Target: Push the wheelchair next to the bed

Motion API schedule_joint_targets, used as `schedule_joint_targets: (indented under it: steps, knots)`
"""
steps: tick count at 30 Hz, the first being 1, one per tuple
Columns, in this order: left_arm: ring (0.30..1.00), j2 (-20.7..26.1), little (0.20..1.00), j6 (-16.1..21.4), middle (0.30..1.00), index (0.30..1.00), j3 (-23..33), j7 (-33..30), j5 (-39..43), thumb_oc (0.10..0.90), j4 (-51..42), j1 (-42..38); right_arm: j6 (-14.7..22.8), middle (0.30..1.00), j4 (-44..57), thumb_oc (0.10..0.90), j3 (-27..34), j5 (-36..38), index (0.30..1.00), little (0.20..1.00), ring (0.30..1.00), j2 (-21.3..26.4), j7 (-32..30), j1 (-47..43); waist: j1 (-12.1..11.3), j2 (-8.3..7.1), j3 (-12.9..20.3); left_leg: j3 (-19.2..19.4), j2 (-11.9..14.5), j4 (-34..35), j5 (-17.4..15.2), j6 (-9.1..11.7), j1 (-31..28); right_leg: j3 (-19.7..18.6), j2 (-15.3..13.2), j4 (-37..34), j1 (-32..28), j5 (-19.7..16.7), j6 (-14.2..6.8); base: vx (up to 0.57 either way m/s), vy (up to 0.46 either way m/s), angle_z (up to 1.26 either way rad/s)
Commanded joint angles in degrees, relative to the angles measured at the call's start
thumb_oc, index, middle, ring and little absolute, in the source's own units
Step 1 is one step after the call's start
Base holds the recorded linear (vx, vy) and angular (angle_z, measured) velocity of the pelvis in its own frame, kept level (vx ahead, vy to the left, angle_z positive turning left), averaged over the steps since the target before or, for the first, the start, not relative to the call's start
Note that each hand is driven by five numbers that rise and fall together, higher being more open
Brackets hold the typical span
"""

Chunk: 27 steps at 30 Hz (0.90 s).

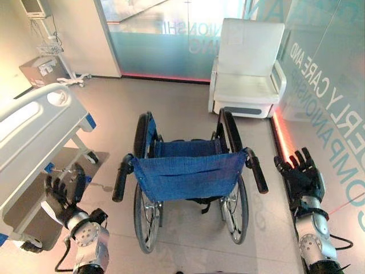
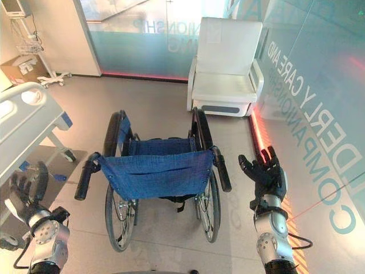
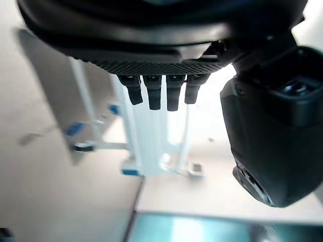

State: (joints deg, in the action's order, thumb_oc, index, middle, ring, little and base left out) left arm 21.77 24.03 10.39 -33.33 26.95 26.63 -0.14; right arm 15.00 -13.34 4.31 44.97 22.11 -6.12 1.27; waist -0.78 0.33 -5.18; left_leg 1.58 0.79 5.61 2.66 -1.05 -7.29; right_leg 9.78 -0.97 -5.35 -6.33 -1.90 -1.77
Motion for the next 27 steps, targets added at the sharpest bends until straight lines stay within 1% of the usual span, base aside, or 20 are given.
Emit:
schedule_joint_targets:
  steps: [1,2,3,5,6,7,8,10,11,12,13,15,16,17,19,21,24,25,27]
  knots:
    - [0.900,8.3,0.900,3.2,0.900,0.900,-2.2,6.9,-6.4,0.800,-4.3,-7.8,3.8,0.900,7.3,0.800,1.5,-5.9,0.900,0.900,0.900,4.2,0.1,-7.0,0.9,-0.71,3.4,-1.0,-2.1,-0.6,-2.3,0.4,0.9,-0.2,-2.5,0.3,-1.3,0.6,-1.3,0.00,0.000,0.00]
    - [0.900,8.4,0.900,2.7,0.900,0.900,-2.4,7.3,-6.8,0.800,-4.7,-7.7,3.5,0.900,7.6,0.800,1.4,-6.2,0.900,0.900,0.900,4.2,0.2,-6.9,0.9,-0.70,3.5,-1.0,-2.1,-0.6,-2.8,0.4,0.7,-0.2,-2.4,0.3,-1.5,1.0,-1.4,0.00,0.000,0.00]
    - [0.900,9.0,0.900,1.4,0.900,0.900,-2.8,9.1,-7.7,0.800,-6.2,-7.3,2.8,0.900,8.9,0.800,1.0,-7.4,0.900,0.900,0.900,4.2,0.9,-6.4,0.9,-0.68,3.5,-1.0,-2.1,-0.6,-2.8,0.4,0.8,-0.3,-2.4,0.3,-1.5,1.0,-1.4,0.00,0.000,0.00]
    - [0.900,10.2,0.900,-0.8,0.900,0.900,-3.1,13.4,-8.8,0.800,-8.1,-6.3,1.5,0.900,10.6,0.800,0.7,-9.6,0.900,0.900,0.900,4.7,2.8,-5.5,0.9,-0.64,3.3,-0.8,-2.0,-0.6,-2.8,0.4,0.8,-0.3,-2.5,0.3,-1.4,1.0,-1.5,0.00,0.000,0.00]
    - [0.900,11.1,0.900,-2.5,0.900,0.900,-3.4,17.4,-9.6,0.800,-9.2,-5.5,0.0,0.900,11.5,0.800,0.4,-11.0,0.900,0.900,0.900,5.5,4.1,-5.0,0.9,-0.61,3.1,-0.5,-2.0,-0.6,-2.7,0.4,0.9,-0.4,-2.5,0.3,-1.3,1.0,-1.5,0.00,0.000,0.00]
    - [0.900,11.4,0.900,-2.8,0.900,0.900,-3.5,18.1,-9.8,0.800,-9.6,-5.2,-0.5,0.900,11.8,0.800,0.4,-11.2,0.900,0.900,0.900,5.8,4.5,-4.9,0.9,-0.61,3.1,-0.5,-1.9,-0.6,-2.7,0.4,0.9,-0.4,-2.5,0.3,-1.3,1.0,-1.5,0.00,0.000,0.00]
    - [0.900,12.7,0.900,-4.9,0.900,0.900,-3.9,21.2,-10.3,0.800,-10.5,-4.3,-2.1,0.900,12.7,0.800,0.1,-12.4,0.900,0.900,0.900,6.8,5.4,-4.5,0.8,-0.57,3.0,-0.3,-1.9,-0.6,-2.7,0.4,0.9,-0.5,-2.4,0.3,-1.3,1.0,-1.6,0.00,0.000,0.00]
    - [0.900,13.7,0.900,-6.0,0.900,0.900,-4.0,23.0,-10.3,0.800,-10.9,-3.7,-2.8,0.900,13.1,0.800,0.0,-12.8,0.900,0.900,0.900,7.7,6.0,-4.2,0.8,-0.57,2.8,-0.2,-1.9,-0.6,-2.7,0.4,0.9,-0.5,-2.4,0.3,-1.2,0.9,-1.7,0.00,0.000,0.00]
    - [0.900,15.0,0.900,-7.2,0.900,0.900,-4.2,24.6,-10.4,0.800,-11.2,-3.3,-3.8,0.900,13.5,0.800,-0.1,-13.3,0.900,0.900,0.900,8.8,7.0,-4.0,0.8,-0.55,2.7,0.0,-1.8,-0.6,-2.6,0.4,1.0,-0.4,-2.4,0.3,-1.2,0.9,-1.8,0.00,0.000,0.00]
    - [0.900,15.2,0.900,-7.4,0.900,0.900,-4.2,24.9,-10.4,0.800,-11.2,-3.3,-4.0,0.900,13.6,0.800,-0.2,-13.4,0.900,0.900,0.900,9.0,7.2,-4.1,0.8,-0.55,2.7,0.0,-1.8,-0.6,-2.6,0.4,1.0,-0.4,-2.4,0.3,-1.2,0.8,-1.8,-0.01,0.004,-0.03]
    - [0.900,16.5,0.900,-8.4,0.900,0.900,-4.4,25.6,-11.0,0.800,-11.5,-3.0,-5.2,0.900,14.3,0.800,-0.5,-13.6,0.900,0.900,0.900,10.1,7.7,-4.0,0.8,-0.51,2.6,0.1,-1.7,-0.6,-2.5,0.5,1.0,-0.4,-2.5,0.3,-1.1,0.8,-1.9,0.00,0.000,0.00]
    - [0.900,17.1,0.900,-8.6,0.900,0.900,-4.6,25.7,-11.6,0.800,-11.5,-3.0,-6.0,0.900,14.6,0.800,-0.7,-13.7,0.900,0.900,0.900,10.5,8.2,-4.0,0.8,-0.51,2.5,0.2,-1.7,-0.6,-2.5,0.5,1.1,-0.3,-2.5,0.3,-1.1,0.7,-2.0,0.00,0.000,0.00]
    - [0.900,18.6,0.900,-9.9,0.900,0.900,-5.0,26.6,-12.5,0.800,-11.8,-3.2,-7.2,0.900,15.2,0.800,-1.4,-14.0,0.900,0.900,0.900,11.5,8.8,-4.1,0.7,-0.56,2.5,0.3,-1.6,-0.6,-2.4,0.6,1.2,-0.2,-2.5,0.3,-1.0,0.7,-2.1,0.00,0.000,0.00]
    - [0.900,18.8,0.900,-10.1,0.900,0.900,-5.0,26.8,-12.6,0.800,-11.9,-3.2,-7.5,0.900,15.4,0.800,-1.5,-13.9,0.900,0.900,0.900,11.7,8.9,-4.1,0.7,-0.56,2.5,0.4,-1.6,-0.6,-2.4,0.6,1.2,-0.2,-2.5,0.3,-1.0,0.6,-2.1,0.00,0.000,0.00]
    - [0.900,20.7,0.900,-11.4,0.900,0.900,-5.3,26.9,-14.9,0.800,-12.7,-3.2,-9.0,0.900,17.0,0.800,-2.1,-13.8,0.900,0.900,0.900,12.7,9.6,-4.0,0.7,-0.50,2.4,0.5,-1.6,-0.6,-2.3,0.6,1.4,-0.1,-2.6,0.3,-0.8,0.5,-2.3,0.00,0.000,0.00]
    - [0.900,21.6,0.900,-12.0,0.900,0.900,-5.4,26.6,-15.7,0.800,-13.0,-3.1,-9.5,0.900,17.6,0.800,-2.3,-13.6,0.900,0.900,0.900,13.2,10.1,-3.9,0.7,-0.48,2.4,0.6,-1.6,-0.6,-2.2,0.6,1.6,-0.1,-2.6,0.3,-0.7,0.5,-2.3,0.00,0.000,0.00]
    - [0.900,23.4,0.900,-13.7,0.900,0.900,-5.5,25.8,-20.0,0.800,-13.4,-2.6,-10.7,0.900,19.2,0.800,-2.7,-13.8,0.900,0.900,0.900,14.2,10.7,-3.8,0.6,-0.45,2.2,0.6,-1.6,-0.6,-2.1,0.6,1.7,-0.1,-2.6,0.3,-0.5,0.4,-2.4,0.00,0.000,0.00]
    - [0.900,23.6,0.900,-13.8,0.900,0.900,-5.5,25.8,-20.1,0.800,-13.5,-2.5,-10.8,0.900,19.4,0.800,-2.8,-13.7,0.900,0.900,0.900,14.3,10.8,-3.8,0.6,-0.45,2.2,0.7,-1.6,-0.6,-2.1,0.6,1.8,-0.1,-2.7,0.3,-0.5,0.4,-2.5,0.00,0.000,0.00]
    - [0.900,25.0,0.900,-15.6,0.900,0.900,-5.3,26.3,-21.8,0.800,-14.3,-1.7,-11.4,0.900,20.8,0.800,-2.9,-12.7,0.900,0.900,0.900,15.3,11.3,-3.5,0.6,-0.40,2.1,0.7,-1.5,-0.6,-2.0,0.6,1.9,-0.1,-2.7,0.3,-0.3,0.3,-2.6,0.00,0.000,0.00]
